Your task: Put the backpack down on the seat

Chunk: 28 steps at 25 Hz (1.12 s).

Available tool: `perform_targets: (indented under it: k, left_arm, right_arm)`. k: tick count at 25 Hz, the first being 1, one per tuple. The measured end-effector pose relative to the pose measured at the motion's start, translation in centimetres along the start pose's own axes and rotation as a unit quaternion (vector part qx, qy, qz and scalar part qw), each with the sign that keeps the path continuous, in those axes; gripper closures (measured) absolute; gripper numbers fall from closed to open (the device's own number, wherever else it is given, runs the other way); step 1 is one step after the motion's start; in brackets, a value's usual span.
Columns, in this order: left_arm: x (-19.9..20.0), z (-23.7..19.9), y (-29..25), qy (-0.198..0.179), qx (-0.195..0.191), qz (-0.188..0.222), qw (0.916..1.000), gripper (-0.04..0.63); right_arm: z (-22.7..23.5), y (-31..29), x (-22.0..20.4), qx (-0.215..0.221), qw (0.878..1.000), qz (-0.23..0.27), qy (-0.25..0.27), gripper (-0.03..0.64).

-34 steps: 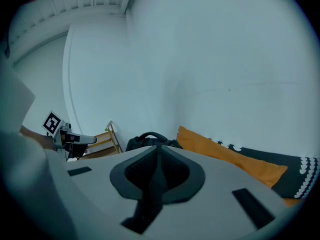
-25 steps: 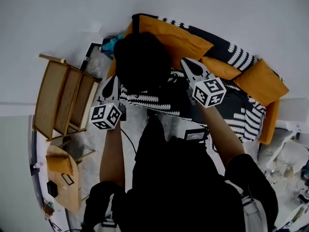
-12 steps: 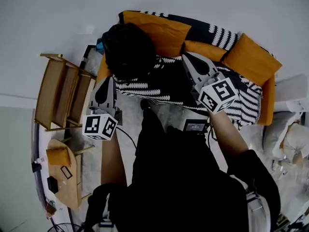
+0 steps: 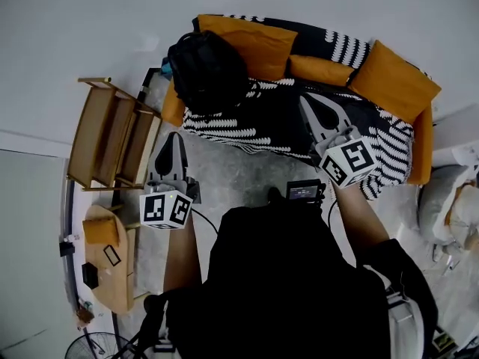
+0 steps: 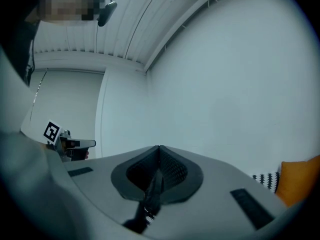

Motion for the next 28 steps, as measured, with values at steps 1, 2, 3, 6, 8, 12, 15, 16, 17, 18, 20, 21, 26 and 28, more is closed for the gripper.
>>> perform_targets:
  k: [1,2,3,6,8,12,15,16,17,18,20,21,26,28]
  left_arm:
    - [0.0,0.2,0.4,0.011,-0.006,0.003,0.9999,0.580]
    - [-0.1,0.3,0.8,0.020,-0.011,0.006,0.9997,0.580]
    - [-0.2,0.5,1.2,0.020,-0.013,0.006,0.9997,0.580]
    - [-0.7,0.4,2.7,0.006,-0.009,-0.006,0.9999,0.580]
    - [-1.2,0.5,3.8,0.006,-0.009,-0.013,0.9999,0.580]
    - [-1.9,0.3,6.6,0.022,-0.021,-0.022,0.9993,0.580]
    - [-2.3,-0.3,9.1,0.028,-0.018,-0.027,0.9991,0.580]
    - [-2.3,-0.5,10.0,0.031,-0.016,-0.024,0.9991,0.580]
    - [-2.3,-0.7,10.9,0.040,-0.014,-0.019,0.9989,0.580]
    - [-2.3,-0.8,11.6,0.053,-0.015,-0.012,0.9984,0.580]
    - [-2.4,-1.0,13.1,0.075,-0.020,-0.003,0.9969,0.580]
    - [-2.6,-0.9,13.8,0.080,-0.023,-0.002,0.9966,0.580]
    - [-3.9,-0.7,17.2,0.091,-0.028,-0.016,0.9953,0.580]
    - [-4.6,-0.2,18.7,0.100,-0.032,-0.026,0.9941,0.580]
  right_arm:
    - [-0.3,0.5,-0.2,-0.005,1.000,-0.003,-0.001,0.586]
    - [-0.6,0.9,-0.4,-0.010,1.000,-0.006,-0.002,0.586]
    - [-0.9,1.4,-0.7,-0.016,1.000,-0.010,-0.002,0.586]
    - [-2.6,2.2,-1.9,-0.022,1.000,-0.020,-0.003,0.586]
    - [-3.7,2.7,-2.6,-0.018,0.999,-0.028,-0.005,0.586]
    - [-6.3,4.0,-3.1,-0.015,0.999,-0.028,-0.012,0.586]
    - [-9.0,4.9,-3.5,-0.017,0.999,-0.026,-0.008,0.586]
    - [-9.9,5.3,-3.6,-0.017,0.999,-0.028,-0.005,0.585]
    - [-10.7,5.7,-3.8,-0.018,0.999,-0.031,-0.002,0.586]
    - [-11.4,6.0,-4.0,-0.019,0.999,-0.034,0.000,0.586]
    - [-12.7,6.7,-4.4,-0.021,0.999,-0.039,0.001,0.586]
    - [-13.3,7.1,-4.7,-0.022,0.999,-0.041,0.001,0.586]
    - [-16.4,9.2,-5.9,-0.020,0.998,-0.053,-0.011,0.586]
    - [-17.4,10.5,-6.6,-0.019,0.998,-0.062,-0.018,0.586]
Point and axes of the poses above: the fingertips, and each gripper's own axes: y backward along the fingers, z to its right, x out of its top, the point moved 6 cm from there along y, backward along the fingers, and after that the axes turned 2 degrees about z, right-handed, at the moved point
